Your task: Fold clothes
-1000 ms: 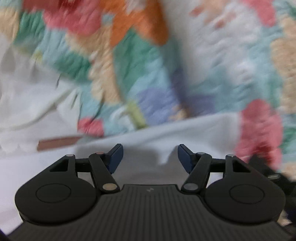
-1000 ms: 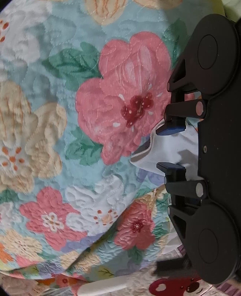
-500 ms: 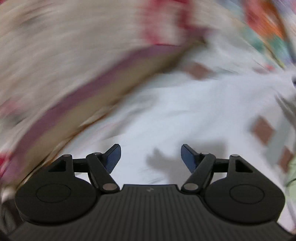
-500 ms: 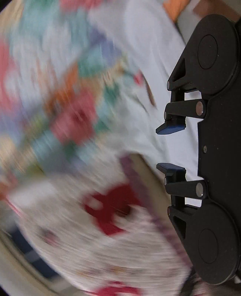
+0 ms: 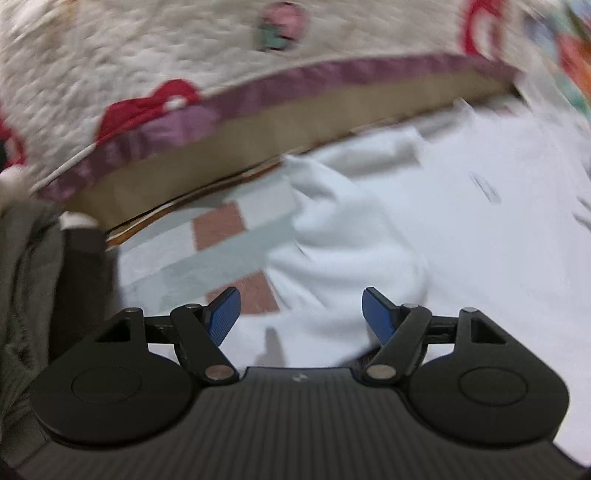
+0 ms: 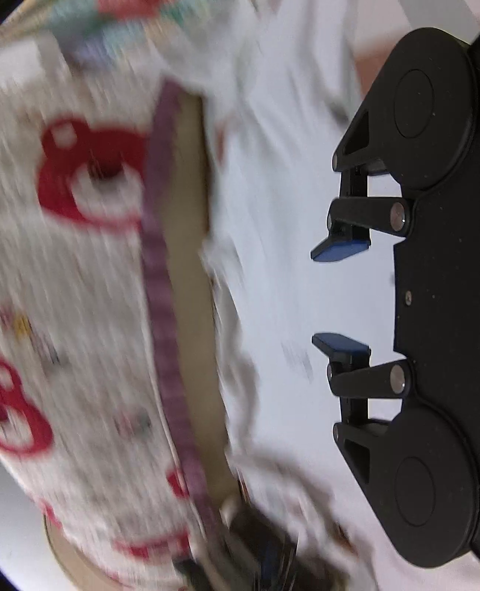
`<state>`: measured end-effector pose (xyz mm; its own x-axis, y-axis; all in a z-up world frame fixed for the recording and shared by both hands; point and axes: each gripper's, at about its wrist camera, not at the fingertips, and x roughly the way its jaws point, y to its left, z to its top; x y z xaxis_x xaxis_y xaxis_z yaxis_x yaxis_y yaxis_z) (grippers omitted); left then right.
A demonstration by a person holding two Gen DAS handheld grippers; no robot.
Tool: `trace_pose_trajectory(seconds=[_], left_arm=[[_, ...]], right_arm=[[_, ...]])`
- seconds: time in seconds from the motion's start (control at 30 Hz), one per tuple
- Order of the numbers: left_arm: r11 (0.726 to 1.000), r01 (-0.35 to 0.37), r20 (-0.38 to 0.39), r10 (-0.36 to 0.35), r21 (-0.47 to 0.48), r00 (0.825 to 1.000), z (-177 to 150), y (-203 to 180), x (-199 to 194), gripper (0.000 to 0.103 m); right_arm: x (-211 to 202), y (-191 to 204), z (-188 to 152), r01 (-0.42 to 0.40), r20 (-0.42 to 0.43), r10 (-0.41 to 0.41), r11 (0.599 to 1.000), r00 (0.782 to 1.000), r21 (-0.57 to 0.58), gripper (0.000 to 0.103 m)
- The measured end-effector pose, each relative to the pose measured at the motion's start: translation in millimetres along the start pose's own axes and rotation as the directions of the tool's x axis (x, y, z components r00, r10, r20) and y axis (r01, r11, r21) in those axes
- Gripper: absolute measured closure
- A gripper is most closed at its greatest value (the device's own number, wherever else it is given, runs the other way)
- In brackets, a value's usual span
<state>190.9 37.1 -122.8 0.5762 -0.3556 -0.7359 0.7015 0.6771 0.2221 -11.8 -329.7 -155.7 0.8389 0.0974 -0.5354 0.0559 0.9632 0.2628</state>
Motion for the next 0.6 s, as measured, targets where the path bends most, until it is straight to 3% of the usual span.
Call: trace_pose_trajectory(seconds=[0.03, 0.07, 0.17, 0.23, 0.3, 0.4, 0.43, 0.47, 0.5, 0.53, 0.6], left_arm=[[0.999, 0.006, 0.003, -0.006, 0.053, 1.000, -7.3, -8.1, -2.8, 0.029], [0.994, 0.005, 0.012, -0.007, 0.106, 1.000, -14.1, -11.3, -3.1, 0.028], [0.983, -0.033, 0.019, 0.030, 0.178, 0.999, -25.5, -13.0, 2.9, 0.021], [0.977, -0.065, -0.010, 0.068, 0.201, 0.998, -31.5, -9.7, 12.5, 0.018], [0.971, -0.131, -0.085, 0.150, 0.201, 0.985, -36.7, -3.2, 29.9, 0.017], [0.994, -0.097, -0.115, 0.103, 0.057, 0.988, -38.3, 17.9, 37.7, 0.009], [0.996, -0.084, -0.121, 0.084, 0.005, 0.989, -38.8, 25.2, 40.1, 0.014], [0.998, -0.056, -0.130, 0.051, -0.041, 0.990, -38.9, 31.6, 40.3, 0.026], [0.995, -0.031, -0.152, 0.017, -0.091, 0.988, -37.3, 37.9, 39.5, 0.079], [0.990, -0.008, -0.174, -0.017, -0.141, 0.985, -35.5, 44.2, 38.5, 0.092], [0.972, -0.046, -0.127, 0.016, -0.231, 0.992, -26.8, 57.5, 17.7, 0.093]], right_arm=[[4.5, 14.2, -4.7, -0.033, -0.018, 0.033, 0.999, 0.999, 0.007, 0.096], [9.5, 27.6, -8.9, -0.062, -0.039, 0.062, 0.998, 0.997, 0.013, 0.099], [23.6, 68.0, -19.5, -0.136, -0.100, 0.136, 0.991, 0.986, 0.013, 0.099], [28.6, 94.8, -21.8, -0.169, -0.140, 0.161, 0.984, 0.977, -0.048, 0.099], [28.2, 117.5, -22.5, -0.208, -0.175, 0.185, 0.970, 0.967, -0.125, 0.095], [27.7, 134.4, -23.8, -0.233, -0.200, 0.200, 0.960, 0.959, -0.155, 0.091], [28.3, 136.3, -25.0, -0.238, -0.208, 0.205, 0.960, 0.956, -0.146, 0.091], [29.4, 137.5, -26.6, -0.235, -0.214, 0.202, 0.962, 0.956, -0.140, 0.091], [29.8, 137.6, -27.7, -0.228, -0.217, 0.195, 0.963, 0.956, -0.143, 0.091], [30.0, 137.1, -28.5, -0.221, -0.220, 0.186, 0.964, 0.958, -0.147, 0.091], [30.3, 136.3, -30.1, -0.207, -0.225, 0.169, 0.966, 0.960, -0.156, 0.091]])
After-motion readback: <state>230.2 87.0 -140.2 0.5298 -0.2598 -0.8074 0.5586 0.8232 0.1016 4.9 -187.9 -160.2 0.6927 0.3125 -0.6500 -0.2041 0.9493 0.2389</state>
